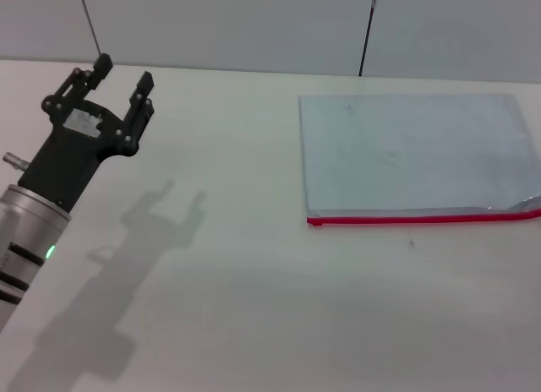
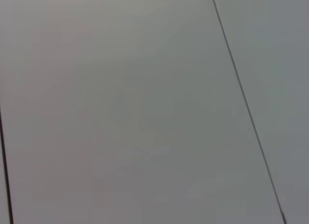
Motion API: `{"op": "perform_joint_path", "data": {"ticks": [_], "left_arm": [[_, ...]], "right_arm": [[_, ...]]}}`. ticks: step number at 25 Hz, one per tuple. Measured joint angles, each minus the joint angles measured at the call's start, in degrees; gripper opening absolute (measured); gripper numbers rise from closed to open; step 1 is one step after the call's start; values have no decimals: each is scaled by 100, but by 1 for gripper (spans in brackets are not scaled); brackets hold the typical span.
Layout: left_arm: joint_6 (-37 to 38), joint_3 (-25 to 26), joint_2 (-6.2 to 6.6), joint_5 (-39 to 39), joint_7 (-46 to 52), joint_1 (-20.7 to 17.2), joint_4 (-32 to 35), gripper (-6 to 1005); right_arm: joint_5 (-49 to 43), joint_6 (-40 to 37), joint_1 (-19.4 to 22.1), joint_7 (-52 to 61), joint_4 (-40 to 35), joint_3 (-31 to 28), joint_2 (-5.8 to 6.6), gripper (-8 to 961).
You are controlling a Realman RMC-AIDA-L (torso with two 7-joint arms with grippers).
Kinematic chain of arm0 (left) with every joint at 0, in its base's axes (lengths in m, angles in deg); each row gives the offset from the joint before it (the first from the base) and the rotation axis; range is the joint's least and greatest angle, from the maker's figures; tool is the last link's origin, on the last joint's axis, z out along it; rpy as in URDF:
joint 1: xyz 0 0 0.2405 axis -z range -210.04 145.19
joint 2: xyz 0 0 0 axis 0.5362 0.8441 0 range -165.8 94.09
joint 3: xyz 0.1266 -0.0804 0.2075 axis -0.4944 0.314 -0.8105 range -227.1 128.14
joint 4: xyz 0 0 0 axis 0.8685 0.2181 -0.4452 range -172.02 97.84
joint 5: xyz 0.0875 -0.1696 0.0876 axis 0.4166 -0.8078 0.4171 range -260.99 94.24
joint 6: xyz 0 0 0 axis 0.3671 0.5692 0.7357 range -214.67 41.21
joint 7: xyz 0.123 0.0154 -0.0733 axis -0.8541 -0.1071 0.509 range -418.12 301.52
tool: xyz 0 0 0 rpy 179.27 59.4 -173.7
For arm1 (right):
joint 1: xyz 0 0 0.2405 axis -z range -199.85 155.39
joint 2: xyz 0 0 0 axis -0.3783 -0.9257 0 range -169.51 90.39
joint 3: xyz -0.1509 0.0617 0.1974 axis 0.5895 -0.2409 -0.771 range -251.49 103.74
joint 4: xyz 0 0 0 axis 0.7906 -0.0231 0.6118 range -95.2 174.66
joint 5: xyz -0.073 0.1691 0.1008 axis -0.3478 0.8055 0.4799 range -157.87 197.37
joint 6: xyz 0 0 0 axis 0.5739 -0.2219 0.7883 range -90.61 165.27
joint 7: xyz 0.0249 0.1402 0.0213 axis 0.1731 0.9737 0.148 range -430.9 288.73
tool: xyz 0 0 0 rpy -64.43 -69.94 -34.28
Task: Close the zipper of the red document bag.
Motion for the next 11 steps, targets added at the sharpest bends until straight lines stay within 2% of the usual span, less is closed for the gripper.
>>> {"op": "perform_joint_path", "data": {"ticks": [11], "left_arm": [[239, 0, 4, 8, 136, -33, 24, 543]], "right_arm": [[-5, 73, -81, 31, 62, 45, 15, 879]]}}
